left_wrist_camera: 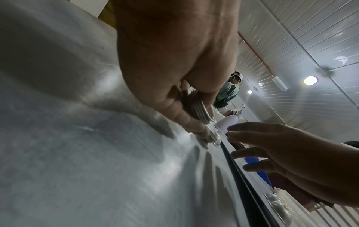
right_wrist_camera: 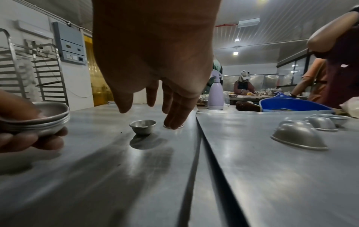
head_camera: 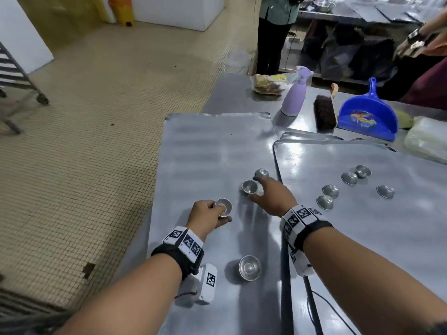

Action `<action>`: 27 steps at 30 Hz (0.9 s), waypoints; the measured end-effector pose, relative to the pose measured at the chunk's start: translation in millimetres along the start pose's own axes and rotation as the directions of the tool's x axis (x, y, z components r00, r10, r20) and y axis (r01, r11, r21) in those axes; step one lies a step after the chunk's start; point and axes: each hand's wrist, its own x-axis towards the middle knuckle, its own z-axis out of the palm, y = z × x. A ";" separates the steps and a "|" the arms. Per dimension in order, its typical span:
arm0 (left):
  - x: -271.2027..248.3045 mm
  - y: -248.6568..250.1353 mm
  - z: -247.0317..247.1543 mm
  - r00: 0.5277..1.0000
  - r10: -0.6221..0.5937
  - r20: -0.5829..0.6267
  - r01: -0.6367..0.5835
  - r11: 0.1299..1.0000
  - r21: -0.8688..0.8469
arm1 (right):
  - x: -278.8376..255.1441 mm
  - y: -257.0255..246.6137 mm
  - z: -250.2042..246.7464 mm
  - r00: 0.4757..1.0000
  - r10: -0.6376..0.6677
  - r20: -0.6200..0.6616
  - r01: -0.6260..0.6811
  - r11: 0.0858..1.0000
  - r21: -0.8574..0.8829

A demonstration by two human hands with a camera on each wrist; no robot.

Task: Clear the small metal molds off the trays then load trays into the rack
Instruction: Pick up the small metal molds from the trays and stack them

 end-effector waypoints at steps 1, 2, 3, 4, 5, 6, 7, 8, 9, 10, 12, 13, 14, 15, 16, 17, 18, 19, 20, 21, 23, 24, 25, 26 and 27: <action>0.3 1.6 0.2 1.000 -0.001 -0.009 0.001 1.000 0.005 | 6.0 -0.1 2.0 1.000 -0.003 0.026 0.003 1.000 -0.001; 0.8 3.3 0.2 1.000 0.000 -0.017 0.000 1.000 0.008 | 12.5 0.1 4.3 0.998 -0.003 0.057 0.003 1.000 -0.004; 1.7 4.7 0.6 1.000 0.002 -0.024 -0.001 1.000 0.014 | 18.3 0.4 6.1 0.996 -0.004 0.085 0.006 1.000 -0.015; 2.1 5.5 0.8 1.000 0.004 -0.031 -0.003 1.000 0.018 | 23.6 1.0 8.3 0.995 -0.008 0.103 0.011 0.999 -0.032; 2.6 6.8 0.6 0.999 0.010 -0.036 -0.009 1.000 0.022 | 28.9 1.5 10.8 0.994 -0.020 0.107 0.025 0.999 -0.044; 2.7 7.3 0.4 0.999 0.018 -0.042 -0.017 1.000 0.026 | 32.8 2.5 13.0 0.994 -0.035 0.100 0.040 0.998 -0.051; 3.2 7.7 0.0 0.999 0.024 -0.049 -0.023 0.999 0.033 | 35.7 3.6 15.1 0.994 -0.044 0.095 0.049 0.998 -0.048; 3.6 7.4 -0.2 0.998 0.030 -0.056 -0.028 0.999 0.040 | 37.2 4.8 16.9 0.995 -0.045 0.093 0.050 0.998 -0.044; 3.7 7.1 0.0 0.998 0.033 -0.062 -0.030 0.999 0.044 | 37.1 6.0 18.2 0.995 -0.044 0.091 0.048 0.998 -0.044; 3.7 6.7 0.0 0.997 0.035 -0.067 -0.032 0.999 0.043 | 36.1 6.7 19.5 0.995 -0.037 0.089 0.041 0.998 -0.049; 2.5 6.2 1.1 0.996 0.034 -0.079 -0.032 0.999 0.028 | 31.8 7.9 20.3 0.995 -0.026 0.092 0.033 0.997 -0.066; 1.9 6.8 1.5 0.996 0.031 -0.082 -0.030 0.999 0.017 | 28.7 7.6 20.0 0.994 -0.025 0.108 0.033 0.997 -0.073; 0.8 7.9 2.1 0.996 0.028 -0.084 -0.028 1.000 0.002 | 24.9 6.9 18.8 0.992 -0.027 0.125 0.037 0.997 -0.072; -0.7 9.0 2.8 0.996 0.022 -0.087 -0.023 1.000 -0.016 | 20.6 6.3 17.0 0.991 -0.032 0.134 0.040 0.997 -0.060; -1.2 10.6 3.7 0.996 0.015 -0.088 -0.019 0.999 -0.041 | 15.8 5.3 13.4 0.992 -0.037 0.120 0.041 0.999 -0.032; -2.0 12.4 4.8 0.996 0.005 -0.087 -0.011 0.998 -0.069 | 9.5 3.8 9.6 0.995 -0.039 0.093 0.038 0.999 0.008; -2.4 14.1 5.6 0.996 -0.006 -0.087 -0.003 0.995 -0.102 | 2.6 1.4 5.8 0.997 -0.042 0.057 0.039 0.998 0.053; -3.1 17.1 7.3 0.996 -0.017 -0.085 0.006 0.991 -0.135 | -4.7 -2.0 0.9 0.999 -0.047 0.020 0.045 0.994 0.097; -3.7 20.0 9.6 0.996 -0.029 -0.079 0.015 0.985 -0.172 | -12.6 -6.2 -3.1 0.999 -0.050 -0.016 0.052 0.988 0.143; -4.6 23.2 12.6 0.997 -0.040 -0.071 0.024 0.977 -0.211 | -20.8 -11.0 -7.2 0.997 -0.056 -0.056 0.066 0.981 0.182; -6.4 29.8 20.8 0.998 -0.050 -0.038 0.037 0.953 -0.302 | -35.5 -19.6 -13.6 0.990 -0.073 -0.121 0.099 0.969 0.226; -8.0 33.0 25.8 0.999 -0.045 -0.011 0.039 0.939 -0.342 | -41.9 -22.6 -15.6 0.988 -0.078 -0.136 0.108 0.967 0.230; -9.7 36.4 31.3 0.999 -0.036 0.019 0.041 0.929 -0.369 | -47.8 -24.6 -17.0 0.987 -0.075 -0.139 0.106 0.968 0.227; -11.8 39.7 37.4 0.998 -0.030 0.055 0.048 0.924 -0.379 | -53.5 -25.9 -17.9 0.988 -0.066 -0.139 0.097 0.969 0.227; -14.6 43.0 43.3 0.995 -0.026 0.095 0.060 0.927 -0.370 | -58.2 -26.2 -18.3 0.988 -0.052 -0.146 0.085 0.970 0.229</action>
